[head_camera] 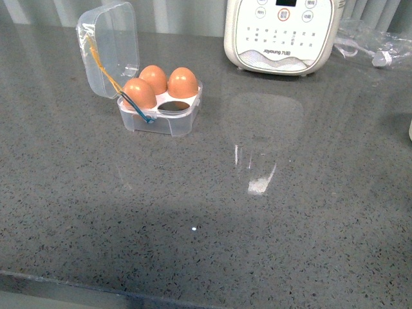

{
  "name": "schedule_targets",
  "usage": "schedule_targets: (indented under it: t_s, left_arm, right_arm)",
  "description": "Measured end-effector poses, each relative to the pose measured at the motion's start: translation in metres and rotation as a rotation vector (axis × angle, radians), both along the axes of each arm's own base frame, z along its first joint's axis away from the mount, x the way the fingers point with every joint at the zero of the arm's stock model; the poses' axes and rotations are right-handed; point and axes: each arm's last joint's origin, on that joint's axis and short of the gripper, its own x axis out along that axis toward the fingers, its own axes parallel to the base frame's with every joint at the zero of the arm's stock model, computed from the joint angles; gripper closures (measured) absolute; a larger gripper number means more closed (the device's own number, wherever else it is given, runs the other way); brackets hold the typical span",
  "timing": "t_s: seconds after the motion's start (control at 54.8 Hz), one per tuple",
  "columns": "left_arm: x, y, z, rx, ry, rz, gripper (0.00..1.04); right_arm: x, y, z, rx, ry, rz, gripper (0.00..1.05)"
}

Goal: Put egg into box

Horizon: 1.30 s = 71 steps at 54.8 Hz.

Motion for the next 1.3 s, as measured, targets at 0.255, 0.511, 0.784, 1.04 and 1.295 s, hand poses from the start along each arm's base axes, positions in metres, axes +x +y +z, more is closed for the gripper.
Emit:
schedule_targets:
  t_s: [0.255, 0.511, 0.784, 1.04, 1.295]
  left_arm:
    - [0.0, 0.0, 0.0, 0.0, 0.0, 0.0, 0.07]
    - [0.0, 0.0, 0.0, 0.0, 0.0, 0.0, 0.07]
    - [0.0, 0.0, 0.0, 0.0, 0.0, 0.0, 0.07]
    - [0.0, 0.0, 0.0, 0.0, 0.0, 0.0, 0.07]
    - [0.0, 0.0, 0.0, 0.0, 0.0, 0.0, 0.07]
  right_arm:
    - [0.079, -0.012, 0.014, 0.064, 0.12, 0.123, 0.07]
    - [0.124, -0.013, 0.008, 0.138, 0.246, 0.205, 0.07]
    - [0.144, -0.015, -0.014, 0.185, 0.39, 0.275, 0.07]
    - [0.147, -0.021, -0.027, 0.194, 0.423, 0.254, 0.07]
    - [0.144, -0.027, -0.038, 0.205, 0.449, 0.237, 0.07]
